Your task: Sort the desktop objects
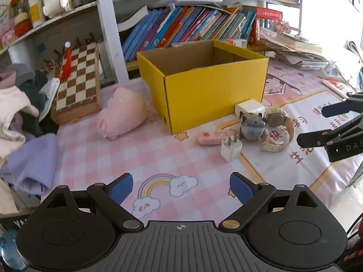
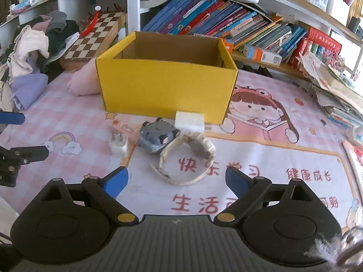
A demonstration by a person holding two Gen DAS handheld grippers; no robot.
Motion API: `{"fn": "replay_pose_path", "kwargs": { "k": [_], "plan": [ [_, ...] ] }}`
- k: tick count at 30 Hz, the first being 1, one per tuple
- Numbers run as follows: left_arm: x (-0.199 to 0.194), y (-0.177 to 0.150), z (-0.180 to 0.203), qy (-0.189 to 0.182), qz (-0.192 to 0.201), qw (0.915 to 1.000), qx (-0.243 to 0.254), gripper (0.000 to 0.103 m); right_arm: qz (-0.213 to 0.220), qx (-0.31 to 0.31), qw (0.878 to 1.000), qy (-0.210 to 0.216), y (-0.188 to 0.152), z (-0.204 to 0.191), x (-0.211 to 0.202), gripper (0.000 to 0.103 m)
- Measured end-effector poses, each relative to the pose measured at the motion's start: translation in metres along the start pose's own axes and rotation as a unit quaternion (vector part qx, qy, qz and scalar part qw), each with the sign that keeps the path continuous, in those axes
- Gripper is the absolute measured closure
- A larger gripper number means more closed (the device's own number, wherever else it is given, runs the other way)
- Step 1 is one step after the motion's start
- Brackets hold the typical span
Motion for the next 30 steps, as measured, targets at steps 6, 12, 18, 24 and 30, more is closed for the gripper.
{"fn": "replay_pose_path", "kwargs": {
  "k": [6,12,18,24,30],
  "plan": [
    [0.006,-0.005,0.003,-0.003,-0.007,1.0,0.003,0.009,-0.009,-0.022,1.0,0.002,-0.004,-0.015,0.004,0.01],
    [0.01,-0.002,-0.003,0.0,-0.001,1.0,-0.008,0.009,0.001,-0.033,0.999,-0.003,0.002,-0.017,0.005,0.01],
    [0.013,0.003,-0.016,0.012,0.007,0.9996,-0.023,0.009,0.013,-0.039,0.999,-0.004,0.01,-0.015,0.004,0.01],
    [0.017,0.007,-0.026,0.024,0.013,0.9994,-0.021,0.009,0.024,-0.066,0.997,0.007,0.016,-0.022,0.004,0.013],
    [0.024,0.009,-0.039,0.032,0.012,0.9988,-0.033,0.009,0.015,-0.09,0.996,0.009,0.02,-0.027,0.014,0.022]
  ]
}}
Point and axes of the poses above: each gripper's, at about its wrist camera, not at the fingertips, and x roughly the way its jaws point, z to its right, y to its top, the point moved 9 cm from there along x, roughly the way its jaws point, and after that the axes turned 6 degrees about -y, right-handed, at the moved point
